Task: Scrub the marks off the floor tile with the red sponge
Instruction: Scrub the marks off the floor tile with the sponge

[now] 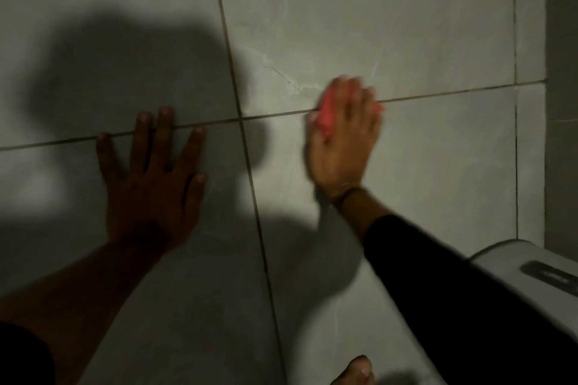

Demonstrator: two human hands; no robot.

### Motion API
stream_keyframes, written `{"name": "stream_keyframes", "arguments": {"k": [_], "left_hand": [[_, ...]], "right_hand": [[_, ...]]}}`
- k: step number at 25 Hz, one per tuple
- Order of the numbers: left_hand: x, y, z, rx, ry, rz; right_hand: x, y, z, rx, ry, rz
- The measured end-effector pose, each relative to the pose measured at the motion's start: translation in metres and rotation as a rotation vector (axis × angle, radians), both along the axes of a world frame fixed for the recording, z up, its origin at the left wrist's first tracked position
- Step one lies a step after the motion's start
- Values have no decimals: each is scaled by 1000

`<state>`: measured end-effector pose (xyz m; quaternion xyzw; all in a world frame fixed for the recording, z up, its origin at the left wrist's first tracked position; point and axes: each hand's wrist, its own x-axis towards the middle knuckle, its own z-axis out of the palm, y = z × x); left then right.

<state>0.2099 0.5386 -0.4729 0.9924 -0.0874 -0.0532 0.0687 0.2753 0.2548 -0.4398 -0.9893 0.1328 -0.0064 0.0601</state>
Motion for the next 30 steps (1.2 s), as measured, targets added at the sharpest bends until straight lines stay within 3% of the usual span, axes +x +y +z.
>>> {"name": "stream_keyframes", "arguments": {"k": [2,4,6,8,10,11,12,15,17,18,21,23,24,25,27,28,30], "left_hand": [[-2,1,1,-20,-7,15],[-1,1,1,-33,-9,7],[1,2,0,-21,1,8],[-1,1,1,-16,2,6],[-1,0,3,-12,1,9],[0,-1,2,-9,2,2],[0,-1,1,-4,1,-4],[1,0,-1,-8,-15,0],[0,2,-1,-19,-7,4],[-1,1,1,-16,-4,6],[1,-2,3,-8,7,-4],[2,-2,4,-11,15,6],[1,-2,4,-15,14,5],[0,-1,5,-20,14,4],[1,-1,7,-33,14,10],[1,-1,7,-36,19,8],[1,-1,9,-34,31,11]], "right_hand": [[-42,61,-7,73,66,431],[-60,36,-7,31,143,564],[-53,-30,-4,-10,112,334],[-37,-85,7,16,60,-169],[-26,-72,8,61,12,-469],[-29,-39,5,52,7,-474],[-42,-1,-1,26,5,-349],[-117,78,-3,48,127,320],[-142,46,1,-20,217,475],[-139,16,2,-3,207,373],[-103,-53,6,91,56,-446],[-86,-19,5,67,-18,-744],[-90,20,2,40,-32,-709],[-107,63,0,14,-28,-541],[-163,135,3,45,96,-28],[-190,144,6,81,194,186],[-207,94,9,73,248,415]]}}
